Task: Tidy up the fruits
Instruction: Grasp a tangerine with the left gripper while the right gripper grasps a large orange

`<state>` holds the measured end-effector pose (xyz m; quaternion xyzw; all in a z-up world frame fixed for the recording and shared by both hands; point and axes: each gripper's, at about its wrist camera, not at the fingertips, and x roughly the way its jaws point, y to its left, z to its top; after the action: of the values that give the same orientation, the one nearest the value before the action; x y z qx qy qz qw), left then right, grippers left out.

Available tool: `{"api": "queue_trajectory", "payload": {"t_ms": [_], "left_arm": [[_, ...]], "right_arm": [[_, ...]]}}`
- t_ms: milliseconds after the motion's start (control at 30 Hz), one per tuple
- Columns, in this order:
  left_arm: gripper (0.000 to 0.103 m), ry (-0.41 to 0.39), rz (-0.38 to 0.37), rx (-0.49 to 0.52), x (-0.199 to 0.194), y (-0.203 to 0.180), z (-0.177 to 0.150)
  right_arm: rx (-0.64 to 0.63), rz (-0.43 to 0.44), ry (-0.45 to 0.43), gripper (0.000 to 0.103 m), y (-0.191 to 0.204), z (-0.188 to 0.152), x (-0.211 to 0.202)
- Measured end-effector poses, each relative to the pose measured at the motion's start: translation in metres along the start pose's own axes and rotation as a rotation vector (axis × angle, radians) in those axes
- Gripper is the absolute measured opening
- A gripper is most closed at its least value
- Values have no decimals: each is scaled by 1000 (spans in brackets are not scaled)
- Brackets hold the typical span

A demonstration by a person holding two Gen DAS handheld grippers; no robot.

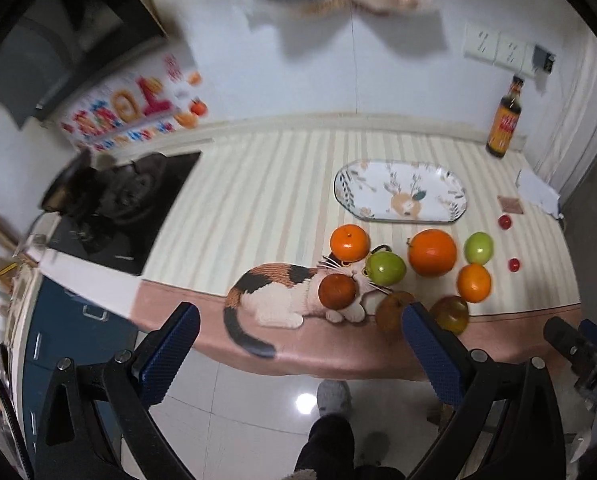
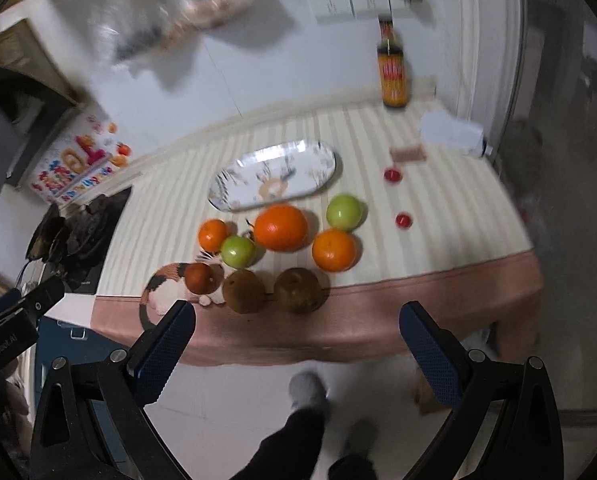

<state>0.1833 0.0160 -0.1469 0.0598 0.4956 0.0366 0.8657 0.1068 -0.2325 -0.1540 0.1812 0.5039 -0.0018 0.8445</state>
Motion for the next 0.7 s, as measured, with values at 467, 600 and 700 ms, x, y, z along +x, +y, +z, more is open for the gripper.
{"api": "queue_trajectory", "payload": {"t_ms": [467,600,700], "left_arm": [[101,353,-182,75,210,7,100],[101,452,-215,100,252,-2,112],[101,513,-237,117,273,-9,114]], "right_arm": [[113,-87,298,103,28,119,225],[107,-125,380,103,28,127,265],[72,-160,430,103,30,127,285]]}}
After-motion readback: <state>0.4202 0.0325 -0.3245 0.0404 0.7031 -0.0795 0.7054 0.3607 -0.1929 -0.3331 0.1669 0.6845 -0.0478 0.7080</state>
